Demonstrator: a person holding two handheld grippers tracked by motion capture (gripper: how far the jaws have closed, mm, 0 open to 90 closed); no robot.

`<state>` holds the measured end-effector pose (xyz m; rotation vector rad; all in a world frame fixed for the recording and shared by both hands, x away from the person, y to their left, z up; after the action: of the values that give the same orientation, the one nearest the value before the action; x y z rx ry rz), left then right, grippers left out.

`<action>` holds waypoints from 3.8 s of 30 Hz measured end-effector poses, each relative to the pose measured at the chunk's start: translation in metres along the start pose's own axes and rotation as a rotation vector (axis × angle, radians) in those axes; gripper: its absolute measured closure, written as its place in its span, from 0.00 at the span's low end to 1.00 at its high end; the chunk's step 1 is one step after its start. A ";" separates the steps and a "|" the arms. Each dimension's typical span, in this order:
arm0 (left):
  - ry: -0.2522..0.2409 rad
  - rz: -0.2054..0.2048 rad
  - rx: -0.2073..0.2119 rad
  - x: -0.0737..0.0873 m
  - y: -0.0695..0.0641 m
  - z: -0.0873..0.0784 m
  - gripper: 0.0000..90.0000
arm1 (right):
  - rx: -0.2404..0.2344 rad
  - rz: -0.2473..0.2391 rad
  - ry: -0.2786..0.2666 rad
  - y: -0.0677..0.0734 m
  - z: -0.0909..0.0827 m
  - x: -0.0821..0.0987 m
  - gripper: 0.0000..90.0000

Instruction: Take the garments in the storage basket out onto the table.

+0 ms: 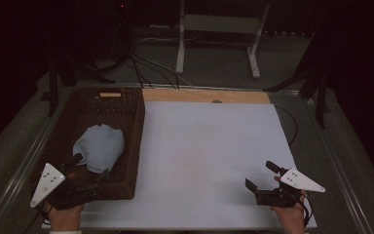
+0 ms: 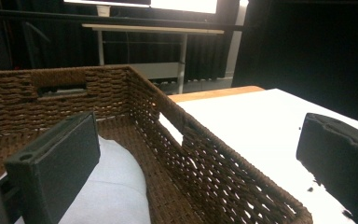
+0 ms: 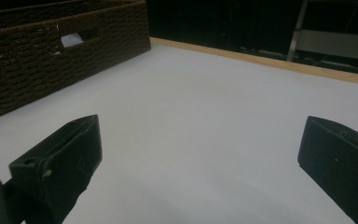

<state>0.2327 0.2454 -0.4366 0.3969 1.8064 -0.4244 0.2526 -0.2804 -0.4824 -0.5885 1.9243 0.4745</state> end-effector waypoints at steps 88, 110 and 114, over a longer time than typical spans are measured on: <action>0.289 0.060 -0.055 -0.052 0.048 0.047 0.01 | 0.063 0.018 0.009 -0.001 -0.005 0.002 0.00; 0.322 0.063 -0.041 -0.056 0.059 0.075 0.00 | 0.069 0.027 0.003 -0.004 -0.006 0.002 0.00; 0.342 0.065 -0.047 -0.055 0.061 0.082 0.01 | 0.072 0.030 0.004 -0.004 -0.006 0.002 0.00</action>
<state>0.3446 0.2572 -0.4098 0.5177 2.1239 -0.2796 0.2502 -0.2871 -0.4824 -0.5151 1.9481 0.4217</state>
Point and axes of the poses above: each handheld gripper's, and its own axes: z roughly forward along the jaws, x roughly out of its underside, y roughly to its left, the point moved 4 cm from there along z, roughly forward along the jaws, and after that the axes turned 5 degrees about y, right-handed, at the moved point
